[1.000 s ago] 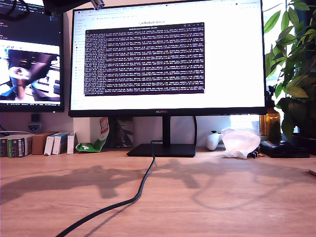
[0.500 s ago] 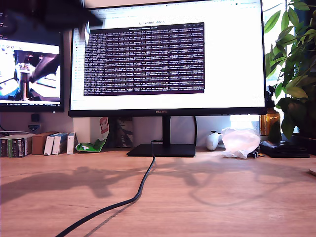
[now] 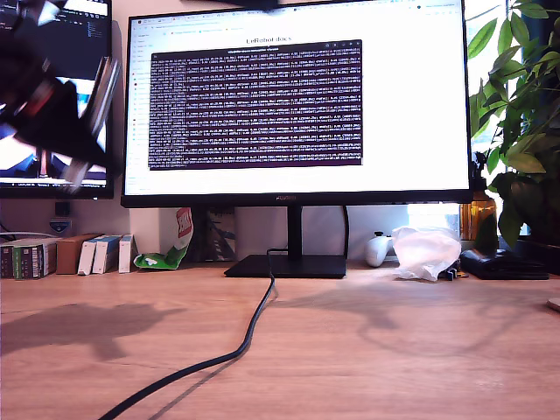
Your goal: Pick the metallic laser pointer with your right arm, pass it to your left arm, then place it down to the left side of the table
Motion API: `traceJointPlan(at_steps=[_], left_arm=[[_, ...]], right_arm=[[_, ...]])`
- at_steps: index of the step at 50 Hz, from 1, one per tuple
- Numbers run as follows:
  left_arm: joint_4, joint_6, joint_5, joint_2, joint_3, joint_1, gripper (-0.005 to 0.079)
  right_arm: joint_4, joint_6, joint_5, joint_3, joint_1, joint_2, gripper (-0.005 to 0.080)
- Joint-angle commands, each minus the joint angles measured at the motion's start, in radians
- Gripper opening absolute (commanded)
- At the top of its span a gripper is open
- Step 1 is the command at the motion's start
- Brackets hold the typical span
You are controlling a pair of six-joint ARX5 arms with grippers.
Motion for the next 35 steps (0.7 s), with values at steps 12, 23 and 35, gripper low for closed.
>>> traceJointPlan(at_steps=[12,23,35], left_arm=[[-0.170,0.166,-0.171,0.106,0.032,-0.001,-0.0021],[-0.261,0.215,-0.253,0.191,0.084,-0.001,-0.0021],[-0.457,0.275,-0.372,0.328,0.171,0.000,-0.0021]], right_arm=[[-0.059,0.026,0.304,0.003,-0.063,-0.013,-0.0011],[-0.084,0.036,0.369,0.003,-0.152,-0.013,-0.0011],[-0.089,0.016,0.357,0.003,-0.166,-0.013,-0.0011]])
